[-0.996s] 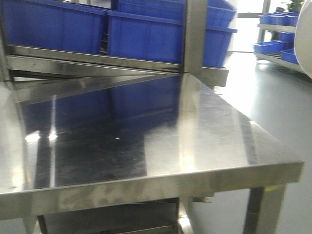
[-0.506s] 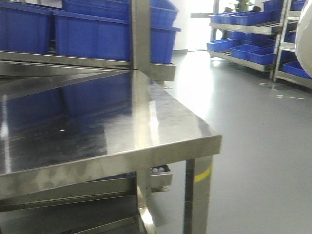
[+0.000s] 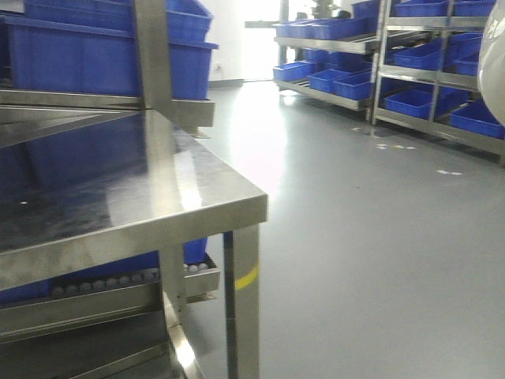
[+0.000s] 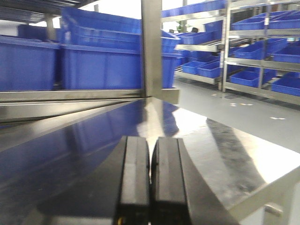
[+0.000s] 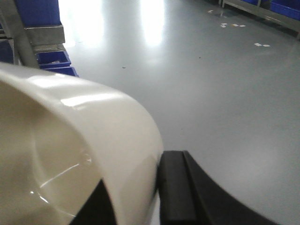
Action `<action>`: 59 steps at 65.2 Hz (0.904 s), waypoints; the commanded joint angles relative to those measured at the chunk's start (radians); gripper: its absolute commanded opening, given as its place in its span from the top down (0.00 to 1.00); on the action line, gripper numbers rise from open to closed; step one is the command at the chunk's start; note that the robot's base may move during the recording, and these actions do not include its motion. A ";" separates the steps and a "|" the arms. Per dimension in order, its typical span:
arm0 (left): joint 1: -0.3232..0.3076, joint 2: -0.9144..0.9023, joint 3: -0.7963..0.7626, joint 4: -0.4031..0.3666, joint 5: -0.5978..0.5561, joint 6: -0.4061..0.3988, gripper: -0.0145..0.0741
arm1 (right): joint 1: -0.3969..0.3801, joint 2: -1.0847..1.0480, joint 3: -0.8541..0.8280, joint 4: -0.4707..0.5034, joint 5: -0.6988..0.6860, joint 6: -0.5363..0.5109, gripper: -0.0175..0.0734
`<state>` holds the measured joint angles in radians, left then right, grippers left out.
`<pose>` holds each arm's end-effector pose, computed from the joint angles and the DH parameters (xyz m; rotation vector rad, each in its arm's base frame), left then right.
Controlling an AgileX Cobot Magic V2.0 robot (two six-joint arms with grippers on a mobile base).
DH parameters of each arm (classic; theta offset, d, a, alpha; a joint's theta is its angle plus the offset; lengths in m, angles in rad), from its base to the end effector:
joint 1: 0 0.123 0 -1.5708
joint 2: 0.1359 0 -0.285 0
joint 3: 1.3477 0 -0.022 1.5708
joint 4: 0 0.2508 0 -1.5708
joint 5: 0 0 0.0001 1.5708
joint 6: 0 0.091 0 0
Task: Move white bin to right shelf second layer
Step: 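Drive the base away from the table, turning toward the shelving racks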
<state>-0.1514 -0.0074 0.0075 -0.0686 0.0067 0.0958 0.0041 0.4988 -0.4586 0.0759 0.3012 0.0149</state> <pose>0.0554 -0.0085 0.2105 0.1334 1.4852 -0.1006 0.1080 0.0025 0.3028 0.0601 1.8240 0.0851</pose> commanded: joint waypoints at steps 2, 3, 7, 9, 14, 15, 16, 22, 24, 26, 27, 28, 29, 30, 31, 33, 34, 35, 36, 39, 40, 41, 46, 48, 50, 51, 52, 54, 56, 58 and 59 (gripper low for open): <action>-0.002 -0.013 0.033 -0.005 -0.087 -0.007 0.74 | -0.006 0.000 -0.031 0.000 -0.108 -0.005 0.78; -0.002 -0.013 0.033 -0.005 -0.087 -0.007 0.74 | -0.006 0.000 -0.031 0.000 -0.108 -0.005 0.78; -0.002 -0.013 0.033 -0.005 -0.087 -0.007 0.74 | -0.006 0.000 -0.031 0.000 -0.108 -0.005 0.78; -0.002 -0.013 0.033 -0.005 -0.087 -0.007 0.74 | -0.006 0.000 -0.031 0.000 -0.108 -0.005 0.78; -0.002 -0.013 0.033 -0.005 -0.087 -0.007 0.74 | -0.006 0.000 -0.031 0.000 -0.108 -0.005 0.78; -0.002 -0.013 0.033 -0.005 -0.087 -0.007 0.74 | -0.006 0.000 -0.031 0.000 -0.108 -0.005 0.78; -0.002 -0.013 0.033 -0.005 -0.087 -0.007 0.74 | -0.006 0.000 -0.031 0.000 -0.108 -0.005 0.78; -0.002 -0.013 0.033 -0.005 -0.087 -0.007 0.74 | -0.006 0.000 -0.031 0.000 -0.108 -0.005 0.78; -0.002 -0.013 0.033 -0.005 -0.087 -0.007 0.74 | -0.006 0.000 -0.031 0.000 -0.108 -0.005 0.78; -0.002 -0.013 0.033 -0.005 -0.087 -0.007 0.74 | -0.006 0.000 -0.031 0.000 -0.108 -0.005 0.78; -0.002 -0.013 0.033 -0.005 -0.087 -0.007 0.74 | -0.006 0.000 -0.031 0.000 -0.108 -0.005 0.78; -0.002 -0.013 0.033 -0.005 -0.087 -0.007 0.74 | -0.006 0.000 -0.031 0.000 -0.108 -0.005 0.78; -0.002 -0.013 0.033 -0.005 -0.087 -0.007 0.74 | -0.006 0.000 -0.031 0.000 -0.108 -0.005 0.78; -0.002 -0.013 0.033 -0.005 -0.087 -0.007 0.74 | -0.006 0.000 -0.031 0.000 -0.108 -0.005 0.78; -0.002 -0.013 0.033 -0.005 -0.087 -0.007 0.74 | -0.006 0.000 -0.031 0.000 -0.108 -0.005 0.78; -0.002 -0.013 0.033 -0.005 -0.087 -0.007 0.74 | -0.006 0.000 -0.031 0.000 -0.108 -0.005 0.78; -0.002 -0.013 0.033 -0.005 -0.087 -0.007 0.74 | -0.006 0.000 -0.031 0.000 -0.108 -0.005 0.78; -0.002 -0.013 0.033 -0.005 -0.087 -0.007 0.74 | -0.006 0.000 -0.031 0.000 -0.108 -0.005 0.78; -0.002 -0.013 0.033 -0.005 -0.087 -0.007 0.74 | -0.006 0.000 -0.031 0.000 -0.108 -0.005 0.78; -0.002 -0.013 0.033 -0.005 -0.087 -0.007 0.74 | -0.006 0.000 -0.031 0.000 -0.108 -0.005 0.78; -0.002 -0.013 0.033 -0.005 -0.087 -0.007 0.74 | -0.006 0.000 -0.031 0.000 -0.108 -0.005 0.78; -0.002 -0.013 0.033 -0.005 -0.087 -0.007 0.74 | -0.006 0.000 -0.031 0.000 -0.108 -0.005 0.78; -0.002 -0.013 0.033 -0.005 -0.087 -0.007 0.74 | -0.006 0.000 -0.031 0.000 -0.108 -0.005 0.78; -0.002 -0.013 0.033 -0.005 -0.087 -0.007 0.74 | -0.006 0.000 -0.031 0.000 -0.108 -0.005 0.78; -0.002 -0.013 0.033 -0.005 -0.087 -0.007 0.74 | -0.006 0.000 -0.031 0.000 -0.108 -0.005 0.78; -0.002 -0.013 0.033 -0.005 -0.087 -0.007 0.74 | -0.006 0.000 -0.031 0.000 -0.108 -0.005 0.78; -0.002 -0.013 0.033 -0.005 -0.087 -0.007 0.74 | -0.006 0.000 -0.031 0.000 -0.108 -0.005 0.78; -0.002 -0.013 0.033 -0.005 -0.087 -0.007 0.74 | -0.006 0.000 -0.031 0.000 -0.108 -0.005 0.78; -0.002 -0.013 0.033 -0.005 -0.087 -0.007 0.74 | -0.006 0.000 -0.031 0.000 -0.108 -0.005 0.78; -0.002 -0.013 0.033 -0.005 -0.087 -0.007 0.74 | -0.006 0.000 -0.031 0.000 -0.108 -0.005 0.78; -0.002 -0.013 0.033 -0.005 -0.087 -0.007 0.74 | -0.006 0.000 -0.031 0.000 -0.108 -0.005 0.78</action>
<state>-0.1514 -0.0074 0.0075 -0.0686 0.0067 0.0958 0.0041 0.4988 -0.4586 0.0759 0.3012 0.0149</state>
